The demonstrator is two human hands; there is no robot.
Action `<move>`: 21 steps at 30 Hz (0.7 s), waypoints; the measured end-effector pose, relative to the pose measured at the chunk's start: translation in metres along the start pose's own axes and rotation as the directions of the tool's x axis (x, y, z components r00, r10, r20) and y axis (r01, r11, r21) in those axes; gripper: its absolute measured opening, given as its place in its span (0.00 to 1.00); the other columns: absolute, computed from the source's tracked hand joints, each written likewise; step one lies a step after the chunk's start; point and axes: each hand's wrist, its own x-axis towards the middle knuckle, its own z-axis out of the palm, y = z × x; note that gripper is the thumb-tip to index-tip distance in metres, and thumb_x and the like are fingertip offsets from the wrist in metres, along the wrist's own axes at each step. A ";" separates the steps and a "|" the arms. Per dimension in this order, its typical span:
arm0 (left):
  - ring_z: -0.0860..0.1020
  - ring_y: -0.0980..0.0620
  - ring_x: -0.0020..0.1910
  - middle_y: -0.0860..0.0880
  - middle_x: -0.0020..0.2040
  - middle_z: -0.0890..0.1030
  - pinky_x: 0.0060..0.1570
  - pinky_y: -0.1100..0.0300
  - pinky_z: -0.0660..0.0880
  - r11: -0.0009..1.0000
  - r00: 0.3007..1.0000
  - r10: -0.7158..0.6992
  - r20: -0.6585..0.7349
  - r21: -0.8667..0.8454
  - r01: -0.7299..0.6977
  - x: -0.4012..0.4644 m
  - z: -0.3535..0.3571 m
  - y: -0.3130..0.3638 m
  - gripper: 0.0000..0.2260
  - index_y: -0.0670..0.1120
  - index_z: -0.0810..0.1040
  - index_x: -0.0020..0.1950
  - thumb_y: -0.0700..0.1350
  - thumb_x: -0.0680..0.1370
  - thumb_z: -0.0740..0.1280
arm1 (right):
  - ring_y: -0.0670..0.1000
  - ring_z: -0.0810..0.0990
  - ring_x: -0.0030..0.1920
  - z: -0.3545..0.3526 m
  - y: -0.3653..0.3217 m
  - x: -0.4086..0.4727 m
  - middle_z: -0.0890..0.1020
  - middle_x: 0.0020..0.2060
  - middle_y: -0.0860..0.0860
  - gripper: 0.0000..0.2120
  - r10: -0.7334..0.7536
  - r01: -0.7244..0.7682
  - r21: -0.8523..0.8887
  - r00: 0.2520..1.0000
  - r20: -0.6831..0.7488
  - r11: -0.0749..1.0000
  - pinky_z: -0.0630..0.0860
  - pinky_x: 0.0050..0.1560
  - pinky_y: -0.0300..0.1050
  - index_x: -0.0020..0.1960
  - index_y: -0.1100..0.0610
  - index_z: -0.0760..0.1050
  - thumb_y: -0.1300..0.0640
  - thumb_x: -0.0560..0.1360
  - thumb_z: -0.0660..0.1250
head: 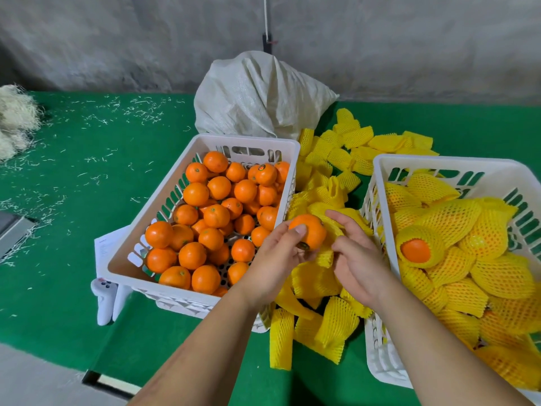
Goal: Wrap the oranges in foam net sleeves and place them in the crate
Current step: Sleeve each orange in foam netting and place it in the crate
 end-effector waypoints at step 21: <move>0.83 0.46 0.62 0.46 0.64 0.84 0.63 0.47 0.81 0.960 0.996 -0.068 0.063 0.276 0.048 -0.006 0.014 0.004 0.21 0.44 0.79 0.71 0.51 0.80 0.72 | 0.53 0.83 0.57 -0.011 0.014 0.015 0.83 0.56 0.50 0.07 -0.010 -0.060 -0.156 0.911 -0.412 0.986 0.82 0.54 0.51 0.50 0.44 0.79 0.56 0.81 0.68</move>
